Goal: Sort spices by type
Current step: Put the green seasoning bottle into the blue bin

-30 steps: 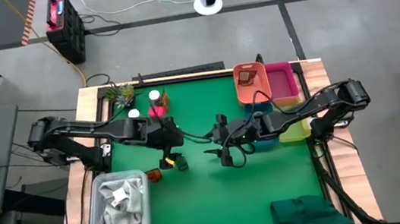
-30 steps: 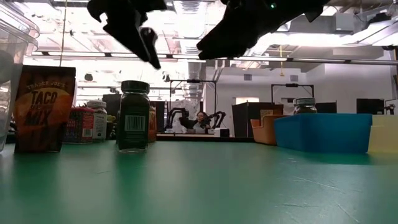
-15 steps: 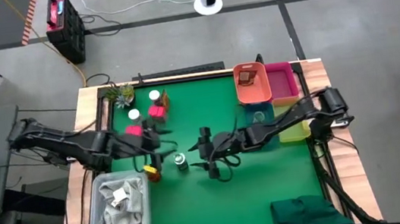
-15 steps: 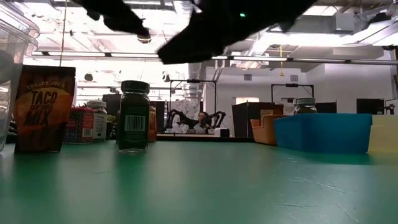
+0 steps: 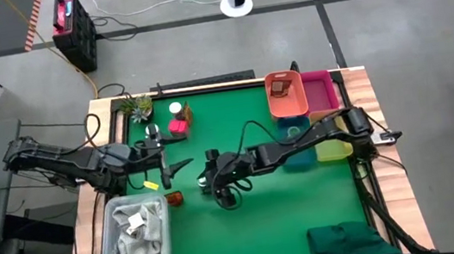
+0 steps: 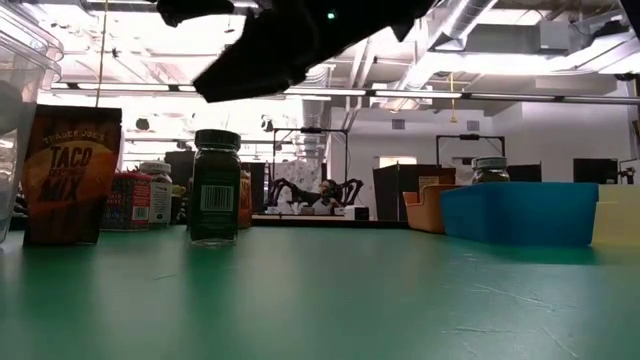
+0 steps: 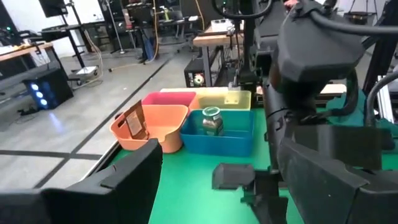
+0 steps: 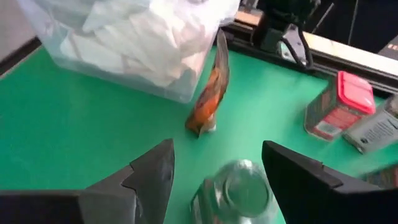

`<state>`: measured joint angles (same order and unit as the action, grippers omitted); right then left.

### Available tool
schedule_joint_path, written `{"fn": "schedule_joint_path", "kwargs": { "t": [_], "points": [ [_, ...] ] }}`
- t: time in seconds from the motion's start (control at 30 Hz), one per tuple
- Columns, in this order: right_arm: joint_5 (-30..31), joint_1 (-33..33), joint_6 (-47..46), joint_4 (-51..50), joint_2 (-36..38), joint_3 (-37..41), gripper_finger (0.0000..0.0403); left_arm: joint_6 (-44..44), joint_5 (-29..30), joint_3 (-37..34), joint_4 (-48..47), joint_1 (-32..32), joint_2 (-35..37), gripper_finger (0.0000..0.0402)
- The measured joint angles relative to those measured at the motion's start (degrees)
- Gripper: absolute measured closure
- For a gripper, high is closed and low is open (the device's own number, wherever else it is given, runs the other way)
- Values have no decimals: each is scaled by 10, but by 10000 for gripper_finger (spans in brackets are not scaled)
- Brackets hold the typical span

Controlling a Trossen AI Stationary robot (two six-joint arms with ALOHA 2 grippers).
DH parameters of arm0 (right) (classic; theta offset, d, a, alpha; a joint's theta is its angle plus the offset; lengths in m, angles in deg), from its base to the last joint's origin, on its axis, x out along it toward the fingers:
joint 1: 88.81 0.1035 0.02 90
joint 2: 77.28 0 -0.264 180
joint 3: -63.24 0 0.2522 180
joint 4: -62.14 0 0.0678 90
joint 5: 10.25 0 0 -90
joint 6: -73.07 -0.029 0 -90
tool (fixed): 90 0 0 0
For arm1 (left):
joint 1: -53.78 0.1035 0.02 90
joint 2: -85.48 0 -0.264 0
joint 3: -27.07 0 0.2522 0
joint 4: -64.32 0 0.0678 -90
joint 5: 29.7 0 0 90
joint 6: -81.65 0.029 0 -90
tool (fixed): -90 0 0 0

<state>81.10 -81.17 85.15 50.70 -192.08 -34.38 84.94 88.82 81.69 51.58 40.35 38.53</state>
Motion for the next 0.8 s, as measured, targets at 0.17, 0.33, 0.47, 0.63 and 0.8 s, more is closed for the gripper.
{"fn": "schedule_joint_path", "kwargs": {
  "t": [0.17,0.33,0.47,0.63,0.8],
  "points": [
    [-13,-10,3,-8,-1,-4,115,-3,0,0,-3,0,0,100],
    [-15,-18,-1,-14,-1,-4,60,-5,0,0,-3,-1,0,100],
    [-15,-23,-15,-20,-1,-4,15,-5,0,0,-6,-1,-5,100],
    [-15,-28,-17,-21,-9,-3,12,2,8,-16,7,-1,-22,100],
    [-17,-30,-16,-16,-9,-1,18,6,37,-25,20,-1,-19,100]
  ]
}}
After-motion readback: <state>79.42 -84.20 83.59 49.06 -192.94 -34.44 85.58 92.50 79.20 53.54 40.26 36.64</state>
